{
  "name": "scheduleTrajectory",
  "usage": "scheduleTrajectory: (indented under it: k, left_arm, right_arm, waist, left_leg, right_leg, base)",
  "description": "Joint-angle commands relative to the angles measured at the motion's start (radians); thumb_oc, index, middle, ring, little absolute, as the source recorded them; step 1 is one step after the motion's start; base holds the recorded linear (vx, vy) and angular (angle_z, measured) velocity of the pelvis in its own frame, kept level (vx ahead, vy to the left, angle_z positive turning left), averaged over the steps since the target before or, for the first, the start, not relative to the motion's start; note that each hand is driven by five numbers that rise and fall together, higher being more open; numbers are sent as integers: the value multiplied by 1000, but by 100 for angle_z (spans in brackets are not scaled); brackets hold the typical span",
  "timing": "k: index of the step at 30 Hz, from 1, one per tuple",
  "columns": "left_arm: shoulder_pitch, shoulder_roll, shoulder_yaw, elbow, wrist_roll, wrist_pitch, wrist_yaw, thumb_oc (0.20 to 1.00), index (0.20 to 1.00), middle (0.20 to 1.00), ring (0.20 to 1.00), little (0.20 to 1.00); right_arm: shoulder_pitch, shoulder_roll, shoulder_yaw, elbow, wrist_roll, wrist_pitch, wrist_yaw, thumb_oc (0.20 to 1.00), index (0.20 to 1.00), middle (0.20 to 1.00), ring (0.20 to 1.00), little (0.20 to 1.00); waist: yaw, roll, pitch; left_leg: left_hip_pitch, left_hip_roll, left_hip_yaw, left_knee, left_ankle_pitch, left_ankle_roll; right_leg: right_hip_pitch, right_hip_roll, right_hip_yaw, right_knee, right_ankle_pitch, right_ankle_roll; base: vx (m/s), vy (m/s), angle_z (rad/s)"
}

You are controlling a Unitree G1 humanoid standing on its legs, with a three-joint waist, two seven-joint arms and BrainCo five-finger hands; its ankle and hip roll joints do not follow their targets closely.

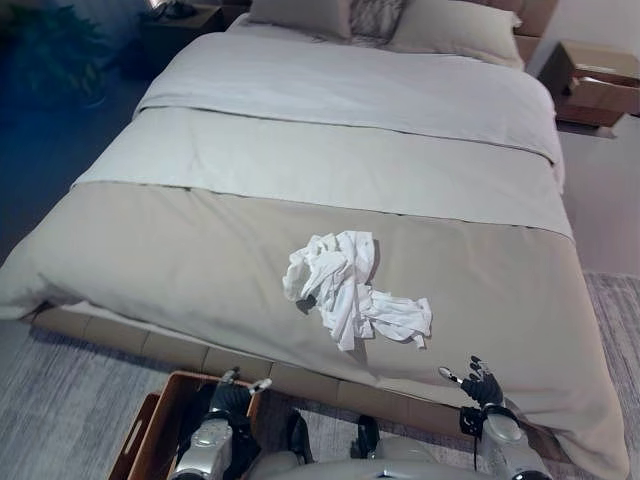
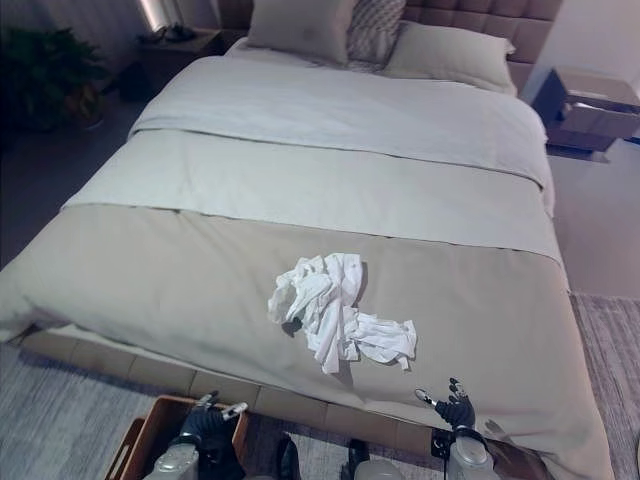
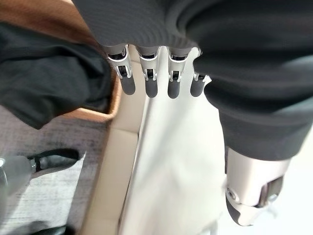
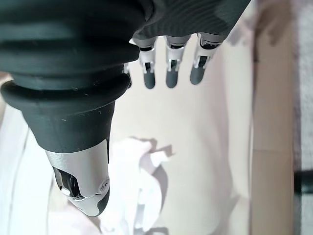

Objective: Pick up clothes into the bucket

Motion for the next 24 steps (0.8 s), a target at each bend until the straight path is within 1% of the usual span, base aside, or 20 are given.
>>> scheduleTrajectory:
  k: [1, 3, 4, 6, 7, 8, 11, 14, 15, 17, 18, 21, 24]
  left_arm:
    - [-7, 16, 7, 80, 97, 8, 30, 1000, 1000, 1000, 1000, 1000]
    - [-2, 18, -4, 126, 152, 19, 31, 1000, 1000, 1000, 1000, 1000]
    - [2, 19, -10, 135, 172, 16, 25, 1000, 1000, 1000, 1000, 1000]
    - [7, 36, -23, 136, 212, 9, -1, 1000, 1000, 1000, 1000, 1000]
    - [8, 36, -23, 135, 212, 9, -1, 1000, 1000, 1000, 1000, 1000]
    - [25, 57, 14, 143, 207, 14, -6, 1000, 1000, 1000, 1000, 1000]
    - [30, 59, 36, 158, 187, 17, 2, 1000, 1000, 1000, 1000, 1000]
    - [43, 60, 65, 163, 175, 20, 17, 1000, 1000, 1000, 1000, 1000]
    - [47, 58, 82, 165, 157, 20, 23, 1000, 1000, 1000, 1000, 1000]
    - [53, 56, 88, 164, 140, 25, 31, 1000, 1000, 1000, 1000, 1000]
    - [53, 56, 88, 164, 140, 25, 31, 1000, 1000, 1000, 1000, 1000]
    - [70, 49, 82, 152, 140, 24, 38, 1000, 1000, 1000, 1000, 1000]
    - [76, 44, 69, 138, 129, 17, 48, 1000, 1000, 1000, 1000, 1000]
  right_arm:
    - [-15, -26, -1, -54, 70, -54, -2, 1000, 1000, 1000, 1000, 1000]
    - [-14, -28, -13, -55, 89, -55, 12, 1000, 1000, 1000, 1000, 1000]
    - [-12, -34, -15, -51, 87, -56, 22, 1000, 1000, 1000, 1000, 1000]
    - [-23, -68, 2, -1, 57, -37, 61, 1000, 1000, 1000, 1000, 1000]
    - [-23, -68, 2, 1, 57, -38, 62, 1000, 1000, 1000, 1000, 1000]
    - [-29, -114, 17, 25, -73, -12, 54, 1000, 1000, 1000, 1000, 1000]
    - [-46, -131, 16, 44, -112, -2, 44, 1000, 1000, 1000, 1000, 1000]
    - [-59, -161, 26, 24, -192, 2, 34, 1000, 1000, 1000, 1000, 1000]
    - [-75, -180, 41, 28, -238, 8, 23, 1000, 1000, 1000, 1000, 1000]
    - [-105, -212, 55, 0, -274, 21, 15, 1000, 1000, 1000, 1000, 1000]
    - [-105, -212, 54, 0, -274, 21, 15, 1000, 1000, 1000, 1000, 1000]
    - [-147, -247, 55, -55, -308, 17, -2, 1000, 1000, 1000, 1000, 1000]
    - [-205, -277, 61, -72, -318, 9, -26, 1000, 1000, 1000, 1000, 1000]
  waist:
    - [7, -15, -41]
    - [9, -11, -52]
    - [10, -10, -58]
    - [20, -8, -68]
    - [20, -8, -68]
    - [38, -6, -78]
    - [46, -5, -78]
    - [60, -3, -75]
    - [67, -3, -72]
    - [83, -4, -59]
    - [82, -4, -59]
    - [98, -5, -40]
    - [116, -3, -8]
  left_leg:
    - [2, -30, -10, 51, -58, 38]
    - [23, -29, -13, 48, -63, 38]
    - [28, -29, -15, 48, -66, 38]
    - [39, -30, -24, 49, -70, 37]
    - [41, -30, -25, 49, -70, 37]
    - [54, -29, -38, 50, -73, 35]
    - [57, -31, -50, 49, -70, 34]
    - [58, -31, -69, 46, -65, 34]
    - [56, -31, -81, 45, -62, 33]
    - [45, -34, -96, 54, -60, 35]
    - [45, -34, -97, 54, -61, 35]
    - [30, -40, -113, 68, -61, 38]
    - [-4, -48, -132, 89, -57, 39]
  right_leg:
    - [-45, -35, -13, 35, 38, 34]
    - [-22, -36, -18, 31, 33, 35]
    - [-13, -37, -21, 29, 31, 34]
    - [8, -38, -30, 26, 24, 32]
    - [9, -38, -31, 26, 23, 32]
    - [32, -40, -49, 23, 13, 28]
    - [38, -41, -59, 26, 8, 27]
    - [40, -42, -74, 37, 1, 23]
    - [40, -43, -83, 41, -1, 21]
    - [36, -47, -100, 50, -6, 21]
    - [36, -47, -100, 50, -6, 21]
    - [33, -53, -114, 59, -10, 22]
    - [13, -60, -127, 68, -7, 20]
  base:
    - [67, -54, -5]
    - [70, -51, -1]
    - [60, -51, 3]
    - [44, -48, 6]
    - [73, -87, 9]
    - [55, -68, 10]
    - [33, -49, 20]
    - [11, -29, 23]
    - [-7, -22, 16]
    - [-20, -21, 25]
    - [-22, -14, 30]
    - [-27, -2, 20]
    - [-91, 12, 20]
